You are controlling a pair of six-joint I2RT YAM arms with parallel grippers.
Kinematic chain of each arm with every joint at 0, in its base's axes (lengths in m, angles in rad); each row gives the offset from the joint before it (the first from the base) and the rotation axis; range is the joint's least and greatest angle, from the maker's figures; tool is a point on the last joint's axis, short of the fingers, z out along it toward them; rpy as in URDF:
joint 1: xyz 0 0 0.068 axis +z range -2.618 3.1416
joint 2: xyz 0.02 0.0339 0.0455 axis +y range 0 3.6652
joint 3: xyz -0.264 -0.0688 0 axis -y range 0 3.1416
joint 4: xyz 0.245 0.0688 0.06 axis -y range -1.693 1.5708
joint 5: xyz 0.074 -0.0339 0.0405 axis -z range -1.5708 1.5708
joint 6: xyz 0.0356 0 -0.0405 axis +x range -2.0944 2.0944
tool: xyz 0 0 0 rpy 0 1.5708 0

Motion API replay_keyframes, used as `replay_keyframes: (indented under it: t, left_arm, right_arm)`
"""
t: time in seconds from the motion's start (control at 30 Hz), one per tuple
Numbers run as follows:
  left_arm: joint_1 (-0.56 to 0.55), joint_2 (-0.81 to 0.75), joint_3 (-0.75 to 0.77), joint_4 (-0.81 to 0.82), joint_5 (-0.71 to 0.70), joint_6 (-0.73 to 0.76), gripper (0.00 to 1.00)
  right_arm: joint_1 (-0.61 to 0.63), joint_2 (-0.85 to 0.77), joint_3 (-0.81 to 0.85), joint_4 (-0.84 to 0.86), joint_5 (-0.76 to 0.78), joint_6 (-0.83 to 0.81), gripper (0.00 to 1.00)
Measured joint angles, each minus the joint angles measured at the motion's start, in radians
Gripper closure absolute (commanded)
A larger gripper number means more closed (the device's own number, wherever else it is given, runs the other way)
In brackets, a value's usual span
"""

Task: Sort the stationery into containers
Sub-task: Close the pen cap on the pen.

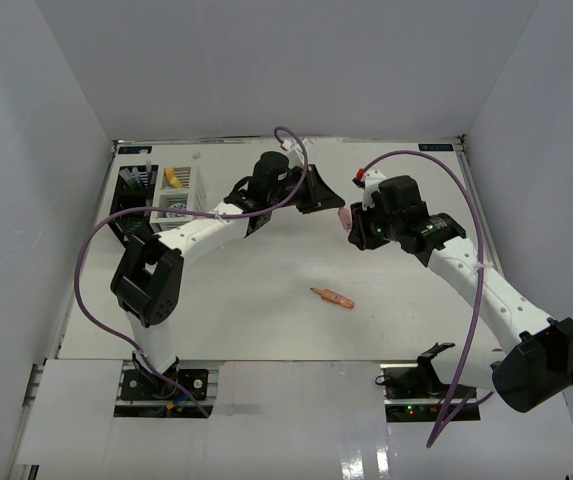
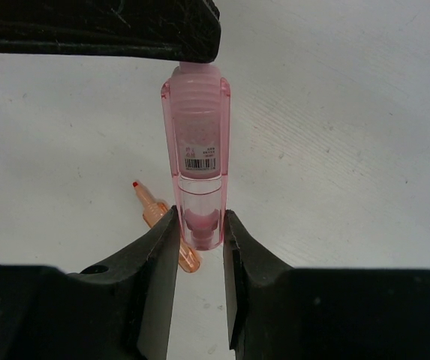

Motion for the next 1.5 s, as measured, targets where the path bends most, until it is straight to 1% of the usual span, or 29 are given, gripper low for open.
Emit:
replay_keyframes:
  t: [0.13,0.23,0.27,0.33,0.37,0.4,0.53,0.7,0.77,0.83,0.87,1.03,1.17,1.3,1.4,1.5]
  left_arm:
    - [-0.008,0.000,0.000,-0.011,-0.024,0.053,0.93]
    - [-0.013,0.000,0.000,-0.019,-0.034,0.097,0.81]
    - [-0.013,0.000,0.001,-0.019,-0.034,0.108,0.72]
    - [-0.013,-0.001,0.002,-0.019,-0.027,0.127,0.63]
    - [-0.012,-0.001,0.002,-0.018,-0.024,0.134,0.59]
    - [-0.011,-0.001,0.002,-0.018,-0.019,0.138,0.54]
    - [-0.008,-0.001,0.002,-0.006,0.025,0.133,0.44]
    - [-0.006,-0.017,-0.003,0.013,0.066,0.102,0.41]
    - [-0.004,-0.031,-0.006,0.012,0.068,0.093,0.37]
    - [0.000,-0.047,-0.006,0.009,0.067,0.082,0.31]
    - [0.005,-0.055,-0.006,0.005,0.067,0.074,0.27]
    - [0.058,-0.109,-0.032,-0.036,0.056,0.017,0.25]
    - [0.101,-0.155,-0.109,-0.066,0.038,-0.040,0.25]
    - [0.112,-0.161,-0.170,-0.119,0.035,-0.097,0.25]
    - [0.111,-0.154,-0.190,-0.157,0.071,-0.154,0.22]
    - [0.111,-0.130,-0.190,-0.151,0.137,-0.229,0.21]
  right_arm:
    - [0.000,0.000,-0.013,0.004,0.003,0.000,0.92]
    - [0.000,0.000,-0.016,0.003,0.004,0.000,0.92]
    - [0.000,0.000,-0.016,0.004,0.004,0.000,0.92]
    - [0.000,0.000,-0.016,0.004,0.004,0.000,0.92]
    - [0.000,0.000,-0.016,0.001,0.004,0.000,0.92]
    - [0.000,0.000,-0.016,-0.002,0.005,0.000,0.92]
    - [0.000,0.001,-0.024,0.000,0.008,0.000,0.92]
    - [0.000,0.005,-0.049,-0.007,0.020,0.000,0.92]
    - [0.000,0.007,-0.051,-0.009,0.024,0.000,0.92]
    - [0.000,0.007,-0.058,-0.008,0.027,0.000,0.92]
    - [0.000,0.007,-0.063,-0.009,0.029,0.000,0.92]
    - [0.000,0.009,-0.064,-0.023,0.039,0.000,0.92]
    - [0.000,0.009,-0.056,-0.028,0.040,0.001,0.92]
    - [0.001,0.009,-0.001,-0.036,0.042,0.005,0.92]
    - [0.001,0.009,0.057,-0.030,0.038,0.008,0.92]
    - [0.001,0.005,0.095,0.005,0.023,0.011,0.92]
